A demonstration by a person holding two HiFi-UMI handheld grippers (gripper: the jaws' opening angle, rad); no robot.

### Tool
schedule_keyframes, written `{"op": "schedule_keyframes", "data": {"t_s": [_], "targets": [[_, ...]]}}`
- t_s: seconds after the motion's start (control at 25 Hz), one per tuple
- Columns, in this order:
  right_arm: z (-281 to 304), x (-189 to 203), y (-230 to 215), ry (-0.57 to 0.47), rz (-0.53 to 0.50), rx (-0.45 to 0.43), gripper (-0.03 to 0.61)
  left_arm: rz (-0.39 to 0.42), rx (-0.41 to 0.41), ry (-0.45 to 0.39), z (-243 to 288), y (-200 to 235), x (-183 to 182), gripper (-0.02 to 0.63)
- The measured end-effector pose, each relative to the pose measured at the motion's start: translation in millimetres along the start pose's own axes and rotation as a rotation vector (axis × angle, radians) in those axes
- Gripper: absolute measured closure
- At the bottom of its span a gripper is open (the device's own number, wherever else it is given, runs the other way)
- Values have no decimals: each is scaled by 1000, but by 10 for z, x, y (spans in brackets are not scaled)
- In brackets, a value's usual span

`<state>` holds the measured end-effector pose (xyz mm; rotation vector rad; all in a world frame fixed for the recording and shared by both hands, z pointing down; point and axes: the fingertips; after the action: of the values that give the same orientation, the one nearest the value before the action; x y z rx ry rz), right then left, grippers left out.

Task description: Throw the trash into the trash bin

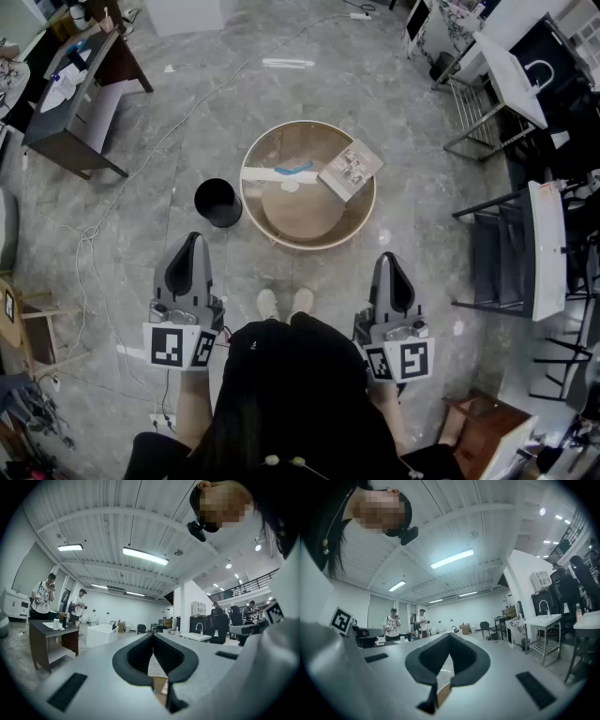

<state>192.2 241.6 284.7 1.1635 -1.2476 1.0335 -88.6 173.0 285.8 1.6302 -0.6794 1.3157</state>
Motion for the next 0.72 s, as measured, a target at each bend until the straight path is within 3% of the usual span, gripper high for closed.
{"op": "schedule_keyframes", "data": {"t_s": [0.48,0.72], "targets": [[0,13,10,12,-5,-5,578,17,9,16,1,-18,5,607],[69,178,170,55,-32,-95,577,1,93,20,-101,-81,7,607]]}}
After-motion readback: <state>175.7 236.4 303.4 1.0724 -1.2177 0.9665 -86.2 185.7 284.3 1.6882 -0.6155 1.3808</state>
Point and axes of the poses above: the fingertips, and each gripper's own axes: z forward along the fingers, y to its left, x out of its underside, and after that the axes turned 11 degrees about -z, right-handed
